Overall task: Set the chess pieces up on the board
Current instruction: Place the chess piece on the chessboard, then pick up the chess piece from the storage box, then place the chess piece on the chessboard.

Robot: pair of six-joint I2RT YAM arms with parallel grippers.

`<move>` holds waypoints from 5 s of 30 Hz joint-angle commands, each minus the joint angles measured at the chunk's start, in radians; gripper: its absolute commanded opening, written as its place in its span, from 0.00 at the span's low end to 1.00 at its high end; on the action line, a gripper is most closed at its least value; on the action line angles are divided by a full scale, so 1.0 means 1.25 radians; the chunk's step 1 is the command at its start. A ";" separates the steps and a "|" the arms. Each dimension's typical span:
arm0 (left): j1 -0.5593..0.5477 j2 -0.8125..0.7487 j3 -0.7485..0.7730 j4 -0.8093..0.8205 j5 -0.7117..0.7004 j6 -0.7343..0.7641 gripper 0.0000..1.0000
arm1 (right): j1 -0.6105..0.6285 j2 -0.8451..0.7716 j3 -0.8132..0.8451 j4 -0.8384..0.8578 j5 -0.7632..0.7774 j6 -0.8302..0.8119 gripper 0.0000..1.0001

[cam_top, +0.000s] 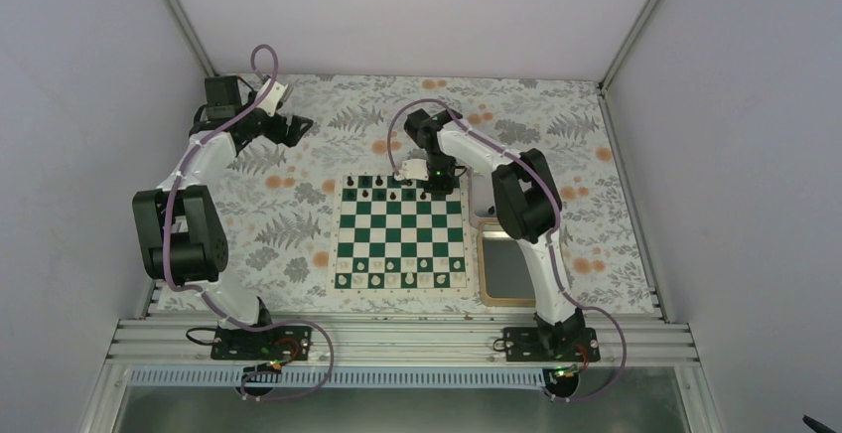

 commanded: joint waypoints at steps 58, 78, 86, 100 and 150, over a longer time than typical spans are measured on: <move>-0.076 0.189 0.193 -0.064 -0.170 0.029 1.00 | -0.263 -0.267 -0.386 0.115 -0.102 -0.081 0.47; -0.076 0.174 0.184 -0.066 -0.172 0.031 1.00 | -0.267 -0.260 -0.363 0.137 -0.088 -0.079 0.10; -0.077 0.162 0.178 -0.065 -0.169 0.034 1.00 | -0.268 -0.265 -0.260 0.078 -0.036 -0.081 0.06; -0.075 0.144 0.180 -0.063 -0.155 0.036 1.00 | -0.143 -0.177 -0.029 -0.004 -0.030 -0.094 0.05; -0.075 0.105 0.159 -0.061 -0.142 0.035 1.00 | -0.118 -0.147 -0.069 0.041 -0.095 -0.099 0.65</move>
